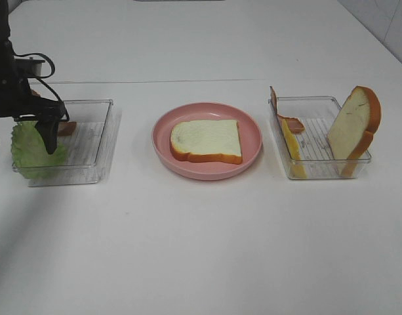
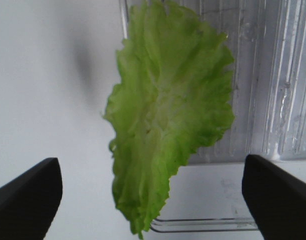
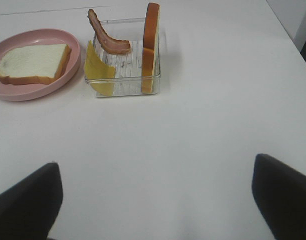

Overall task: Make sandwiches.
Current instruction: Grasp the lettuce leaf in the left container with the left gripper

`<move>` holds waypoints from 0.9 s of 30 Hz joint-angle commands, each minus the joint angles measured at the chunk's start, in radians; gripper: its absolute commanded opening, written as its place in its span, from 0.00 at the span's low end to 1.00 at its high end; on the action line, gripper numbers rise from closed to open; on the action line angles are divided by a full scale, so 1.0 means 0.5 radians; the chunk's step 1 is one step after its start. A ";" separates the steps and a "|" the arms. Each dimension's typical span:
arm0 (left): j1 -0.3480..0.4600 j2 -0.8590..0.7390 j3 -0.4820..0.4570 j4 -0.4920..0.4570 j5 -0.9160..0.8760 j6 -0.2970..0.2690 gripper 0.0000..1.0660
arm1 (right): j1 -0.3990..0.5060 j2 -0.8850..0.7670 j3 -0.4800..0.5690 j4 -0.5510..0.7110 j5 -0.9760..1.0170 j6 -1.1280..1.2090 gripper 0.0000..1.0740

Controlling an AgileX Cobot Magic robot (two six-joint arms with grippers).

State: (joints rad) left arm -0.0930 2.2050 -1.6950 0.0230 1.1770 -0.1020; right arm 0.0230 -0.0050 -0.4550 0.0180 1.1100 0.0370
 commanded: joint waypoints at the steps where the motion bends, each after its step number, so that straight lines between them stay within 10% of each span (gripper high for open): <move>1: -0.004 0.004 0.014 -0.008 -0.006 0.004 0.85 | -0.010 -0.062 0.006 -0.008 -0.020 -0.020 0.89; 12: -0.004 0.004 0.014 -0.006 -0.008 0.022 0.36 | -0.010 -0.062 0.006 -0.008 -0.020 -0.020 0.89; 27: -0.004 0.004 0.014 -0.006 -0.010 -0.024 0.28 | -0.010 -0.062 0.006 -0.008 -0.020 -0.020 0.89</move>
State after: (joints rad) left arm -0.0930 2.2070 -1.6950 0.0230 1.1750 -0.1060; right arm 0.0230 -0.0050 -0.4550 0.0180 1.1100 0.0370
